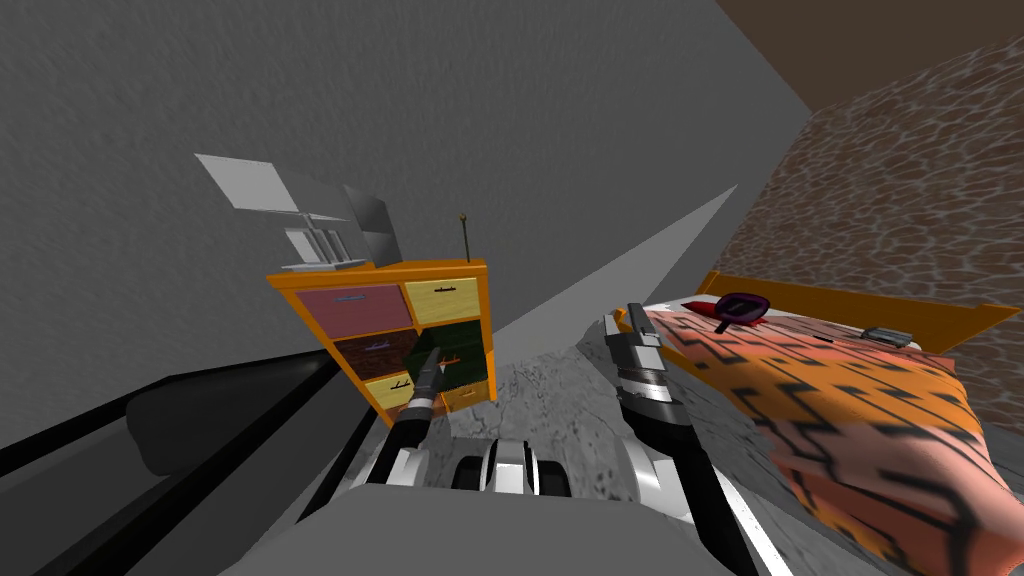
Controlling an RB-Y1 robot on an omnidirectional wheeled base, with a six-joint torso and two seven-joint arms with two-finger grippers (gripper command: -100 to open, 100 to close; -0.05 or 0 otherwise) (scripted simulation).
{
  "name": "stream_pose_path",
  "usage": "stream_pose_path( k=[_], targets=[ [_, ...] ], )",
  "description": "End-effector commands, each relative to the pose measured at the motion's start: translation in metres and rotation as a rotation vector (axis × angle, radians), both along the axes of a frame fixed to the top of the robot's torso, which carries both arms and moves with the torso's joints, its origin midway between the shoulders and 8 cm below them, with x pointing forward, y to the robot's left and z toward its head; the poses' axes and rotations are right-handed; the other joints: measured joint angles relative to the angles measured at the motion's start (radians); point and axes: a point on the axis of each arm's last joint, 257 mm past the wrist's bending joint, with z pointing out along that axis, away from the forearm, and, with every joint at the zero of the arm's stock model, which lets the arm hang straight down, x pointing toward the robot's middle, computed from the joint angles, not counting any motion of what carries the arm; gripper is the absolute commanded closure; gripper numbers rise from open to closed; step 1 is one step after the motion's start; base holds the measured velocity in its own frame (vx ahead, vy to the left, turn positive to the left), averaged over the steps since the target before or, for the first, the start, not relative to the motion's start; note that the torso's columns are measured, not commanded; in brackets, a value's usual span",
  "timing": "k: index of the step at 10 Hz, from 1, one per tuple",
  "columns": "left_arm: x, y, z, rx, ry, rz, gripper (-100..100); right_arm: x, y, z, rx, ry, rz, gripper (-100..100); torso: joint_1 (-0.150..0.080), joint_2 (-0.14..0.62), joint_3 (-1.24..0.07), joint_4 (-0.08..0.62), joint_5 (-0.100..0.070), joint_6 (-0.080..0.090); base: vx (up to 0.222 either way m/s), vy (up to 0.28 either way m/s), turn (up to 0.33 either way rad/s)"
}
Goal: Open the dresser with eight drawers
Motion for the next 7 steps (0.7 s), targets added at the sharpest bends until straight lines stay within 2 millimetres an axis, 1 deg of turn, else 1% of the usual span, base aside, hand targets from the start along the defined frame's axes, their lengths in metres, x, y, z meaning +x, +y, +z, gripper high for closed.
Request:
stream_pose_path(
  k=[1,3,4,5,7],
  targets=[
    [0.001,0.002,0.015,0.0,0.0,0.002,-100,0.0,0.0,0.0,0.0,0.0,0.0,0,0.0,0.002,0.001,0.0,0.0,0.0,-0.01,-0.004,-0.01],
    [0.002,0.003,0.026,0.001,0.0,0.004,-100,0.0,0.0,0.0,0.0,0.0,0.0,0,0.0,0.001,0.001,0.001,0.0,0.0,-0.017,-0.007,-0.013],
    [0.002,0.003,0.018,-0.001,0.008,0.004,-100,0.0,0.0,0.0,0.0,0.0,0.0,0,0.0,0.002,0.001,0.002,-0.002,-0.001,0.0,0.0,0.0],
    [0.002,0.003,0.018,-0.002,0.012,0.004,0,0.0,0.0,0.0,0.0,0.0,0.0,0,0.0,0.002,0.001,0.002,-0.001,-0.001,0.0,0.0,0.0],
    [0.002,0.003,0.016,-0.003,0.015,0.004,0,0.0,0.0,0.0,0.0,0.0,0.0,0,0.0,0.001,0.0,0.001,0.0,0.0,0.0,0.0,0.0]
  ],
)
